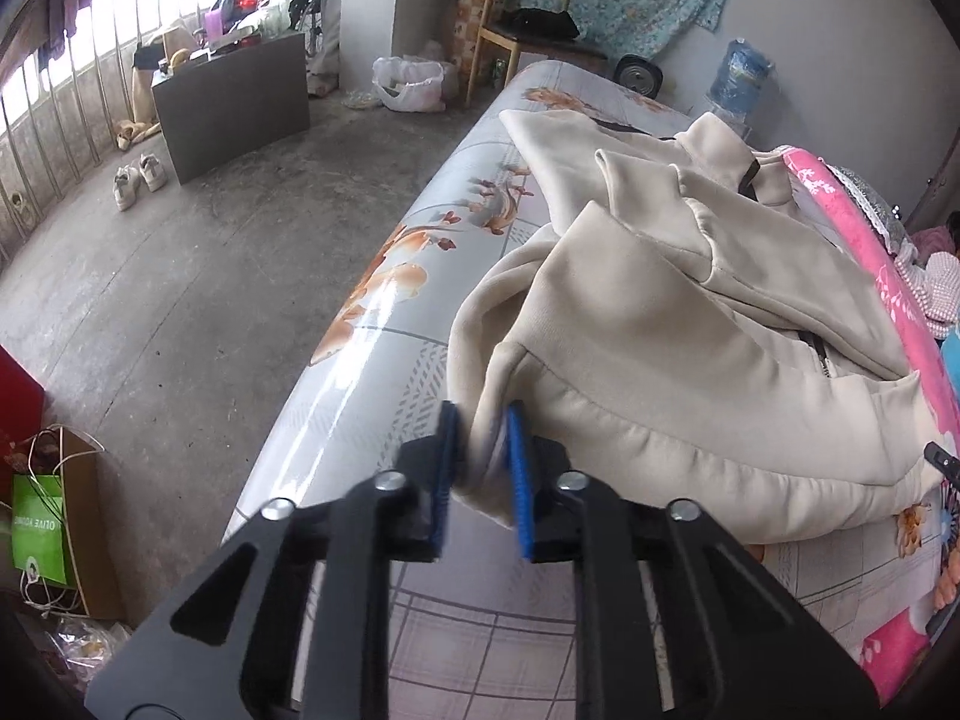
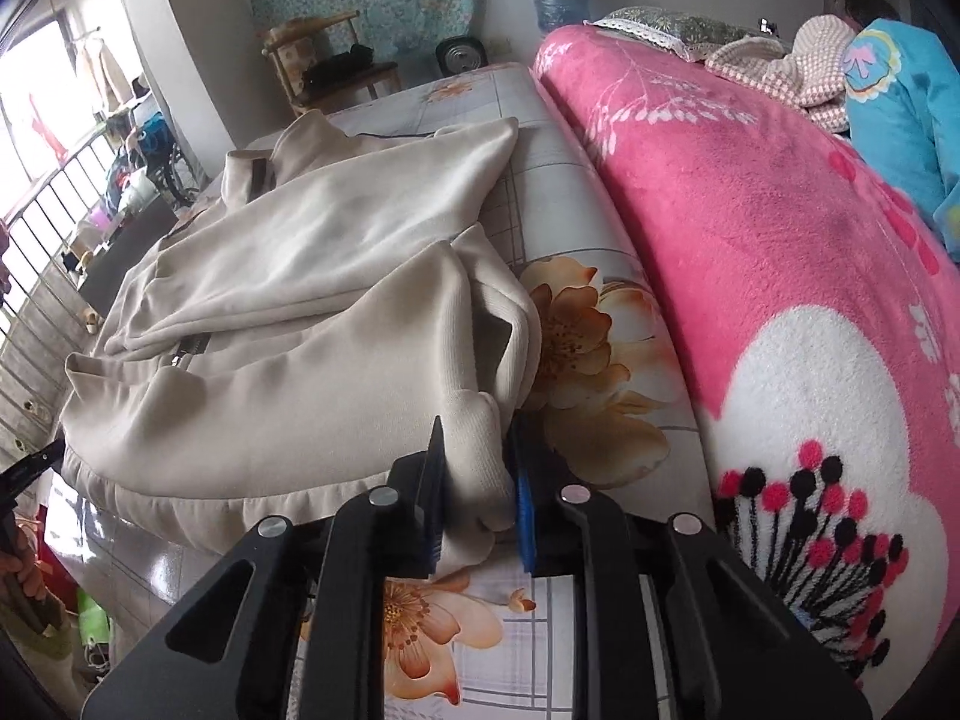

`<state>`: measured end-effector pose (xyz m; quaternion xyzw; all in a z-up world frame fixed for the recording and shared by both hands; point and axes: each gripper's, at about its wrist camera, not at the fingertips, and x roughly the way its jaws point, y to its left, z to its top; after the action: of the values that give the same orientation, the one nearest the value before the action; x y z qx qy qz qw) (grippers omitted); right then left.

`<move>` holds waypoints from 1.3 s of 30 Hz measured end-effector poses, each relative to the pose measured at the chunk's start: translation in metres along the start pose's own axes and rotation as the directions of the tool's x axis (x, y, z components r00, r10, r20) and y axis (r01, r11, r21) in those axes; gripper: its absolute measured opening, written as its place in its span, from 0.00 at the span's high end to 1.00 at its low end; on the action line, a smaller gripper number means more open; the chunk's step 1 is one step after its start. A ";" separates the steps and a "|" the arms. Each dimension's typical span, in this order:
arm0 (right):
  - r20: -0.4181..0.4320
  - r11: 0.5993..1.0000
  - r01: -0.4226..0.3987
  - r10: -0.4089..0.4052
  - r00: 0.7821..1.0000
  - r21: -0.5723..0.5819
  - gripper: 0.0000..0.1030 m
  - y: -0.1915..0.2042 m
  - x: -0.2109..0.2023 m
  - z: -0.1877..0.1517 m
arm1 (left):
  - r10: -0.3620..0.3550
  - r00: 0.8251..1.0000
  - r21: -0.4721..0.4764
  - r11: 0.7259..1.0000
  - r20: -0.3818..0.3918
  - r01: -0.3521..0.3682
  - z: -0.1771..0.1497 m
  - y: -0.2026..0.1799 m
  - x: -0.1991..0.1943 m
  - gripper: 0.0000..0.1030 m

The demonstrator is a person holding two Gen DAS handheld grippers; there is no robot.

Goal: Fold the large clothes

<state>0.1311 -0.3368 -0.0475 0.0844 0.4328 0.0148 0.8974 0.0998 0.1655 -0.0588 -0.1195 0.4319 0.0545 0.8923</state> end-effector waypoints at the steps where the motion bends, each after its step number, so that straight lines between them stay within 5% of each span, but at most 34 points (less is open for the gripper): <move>1: 0.021 1.000 -0.010 0.010 1.000 0.007 0.85 0.001 -0.010 0.002 | -0.006 1.000 0.013 1.000 0.015 0.006 0.001 -0.001 -0.008 0.90; 8: 0.039 0.997 -0.075 0.074 0.996 0.020 0.86 -0.002 -0.071 -0.008 | -0.062 0.997 0.082 0.995 0.041 0.058 0.005 0.000 -0.073 0.92; 11: -0.006 0.995 -0.091 0.091 0.996 0.036 0.85 -0.013 -0.076 -0.029 | -0.062 0.998 0.065 0.996 -0.019 0.063 -0.007 0.013 -0.080 0.92; 16: -0.095 0.996 -0.041 0.049 0.994 0.084 0.70 -0.038 -0.054 -0.048 | -0.006 0.984 0.056 0.998 -0.179 0.016 -0.036 0.035 -0.048 0.82; 21: 0.031 0.994 -0.034 0.031 0.999 0.103 0.55 -0.039 -0.087 -0.036 | -0.007 0.998 0.056 0.998 -0.058 0.010 -0.024 0.039 -0.074 0.74; 25: 0.069 0.989 -0.133 0.129 0.989 0.058 0.52 -0.007 -0.088 -0.020 | -0.122 0.992 0.093 0.988 -0.029 0.124 -0.014 0.013 -0.075 0.73; 31: -0.117 0.942 -0.323 0.311 0.943 -0.093 0.49 0.092 -0.036 -0.028 | -0.315 0.937 0.165 0.927 -0.150 0.338 -0.021 -0.068 -0.038 0.73; 35: -0.205 0.928 -0.321 0.283 0.937 -0.191 0.49 0.142 -0.007 -0.043 | -0.269 0.952 0.268 0.915 -0.147 0.301 -0.037 -0.103 -0.019 0.74; 39: -0.268 0.918 -0.297 0.227 0.936 -0.261 0.49 0.163 0.011 -0.054 | -0.179 0.980 0.371 0.907 -0.090 0.200 -0.047 -0.119 -0.014 0.84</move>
<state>0.1031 -0.1673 -0.0618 0.0039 0.5120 0.2103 0.8328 0.0793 0.0385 -0.0566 0.0118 0.4444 -0.1199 0.8877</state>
